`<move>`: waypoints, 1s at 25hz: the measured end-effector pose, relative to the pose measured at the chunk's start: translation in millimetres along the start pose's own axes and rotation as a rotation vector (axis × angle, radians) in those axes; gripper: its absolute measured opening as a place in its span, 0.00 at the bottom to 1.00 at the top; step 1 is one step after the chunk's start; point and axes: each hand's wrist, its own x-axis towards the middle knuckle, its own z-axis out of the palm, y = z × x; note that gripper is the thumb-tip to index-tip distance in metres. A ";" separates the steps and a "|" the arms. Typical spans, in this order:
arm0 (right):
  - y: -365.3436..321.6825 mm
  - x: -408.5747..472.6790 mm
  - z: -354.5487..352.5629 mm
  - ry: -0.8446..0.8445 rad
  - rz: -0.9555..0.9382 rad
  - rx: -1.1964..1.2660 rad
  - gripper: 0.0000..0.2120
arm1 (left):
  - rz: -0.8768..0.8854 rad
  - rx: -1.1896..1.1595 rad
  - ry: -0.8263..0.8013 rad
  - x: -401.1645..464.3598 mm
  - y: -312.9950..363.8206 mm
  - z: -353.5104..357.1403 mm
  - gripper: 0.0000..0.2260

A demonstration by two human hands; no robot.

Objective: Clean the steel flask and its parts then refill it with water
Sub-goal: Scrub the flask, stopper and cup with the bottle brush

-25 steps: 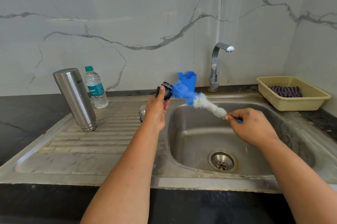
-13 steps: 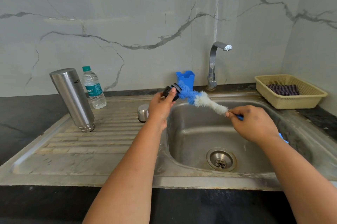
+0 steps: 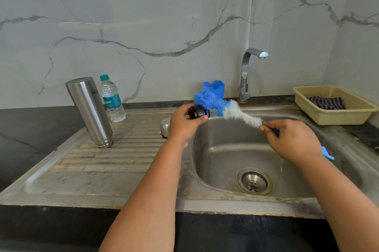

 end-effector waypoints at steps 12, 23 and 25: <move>5.7 0.4 2.5 -0.141 0.106 0.119 0.11 | -0.212 -0.459 -0.151 -8.4 19.8 -5.2 0.12; 2.7 0.2 5.4 -0.134 0.195 0.235 0.10 | -0.116 -0.162 -0.065 2.0 -0.4 -4.1 0.23; 4.2 0.6 6.0 -0.135 0.234 0.241 0.11 | -0.107 -0.052 0.003 2.3 -3.5 -5.9 0.25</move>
